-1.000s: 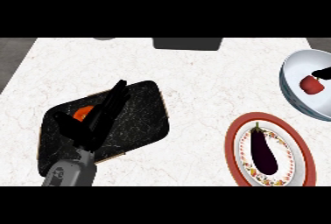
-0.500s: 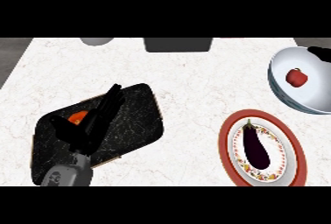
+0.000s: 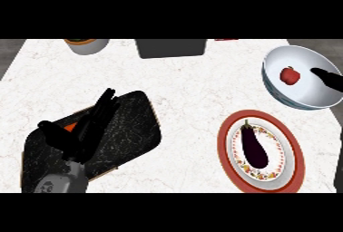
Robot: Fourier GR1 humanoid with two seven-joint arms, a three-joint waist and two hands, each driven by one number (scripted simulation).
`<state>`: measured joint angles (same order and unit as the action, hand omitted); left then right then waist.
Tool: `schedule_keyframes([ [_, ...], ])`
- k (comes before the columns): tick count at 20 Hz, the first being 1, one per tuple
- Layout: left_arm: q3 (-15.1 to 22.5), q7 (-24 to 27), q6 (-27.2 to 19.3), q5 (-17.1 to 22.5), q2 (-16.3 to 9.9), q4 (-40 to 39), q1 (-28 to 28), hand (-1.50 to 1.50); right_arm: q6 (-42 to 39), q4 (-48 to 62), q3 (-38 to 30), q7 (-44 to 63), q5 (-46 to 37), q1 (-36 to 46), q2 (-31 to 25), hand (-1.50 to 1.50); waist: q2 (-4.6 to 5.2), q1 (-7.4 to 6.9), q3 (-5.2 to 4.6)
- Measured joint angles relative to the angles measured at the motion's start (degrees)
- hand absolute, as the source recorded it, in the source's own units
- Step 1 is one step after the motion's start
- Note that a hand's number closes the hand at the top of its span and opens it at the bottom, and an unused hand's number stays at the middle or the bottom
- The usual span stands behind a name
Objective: Pick the bell pepper from the plate and place it in the bowl
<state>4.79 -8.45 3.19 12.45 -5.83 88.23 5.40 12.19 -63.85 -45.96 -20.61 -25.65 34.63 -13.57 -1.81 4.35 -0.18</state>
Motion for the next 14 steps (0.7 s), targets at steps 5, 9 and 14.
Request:
schedule_keyframes([
  [5, -0.54, 0.07, -0.88, -0.24, -0.07, 0.82, -1.37, 0.0, -4.49, -14.64, 1.98, -2.91, 2.71, -12.39, 7.84, 1.5, -0.46, 1.6, -0.06],
  [9, -0.58, 0.15, -0.88, -0.28, -0.25, 1.61, -2.55, 0.0, -6.83, -23.17, 4.56, -5.34, 6.23, -24.04, 11.38, 1.5, -0.57, 2.12, -0.01],
  [14, -0.77, 0.5, -0.93, -0.31, -0.36, 2.11, -3.41, 0.0, -9.18, -29.2, 10.14, -8.38, 12.12, -39.78, 12.91, 1.5, -0.28, 2.5, 0.13],
])
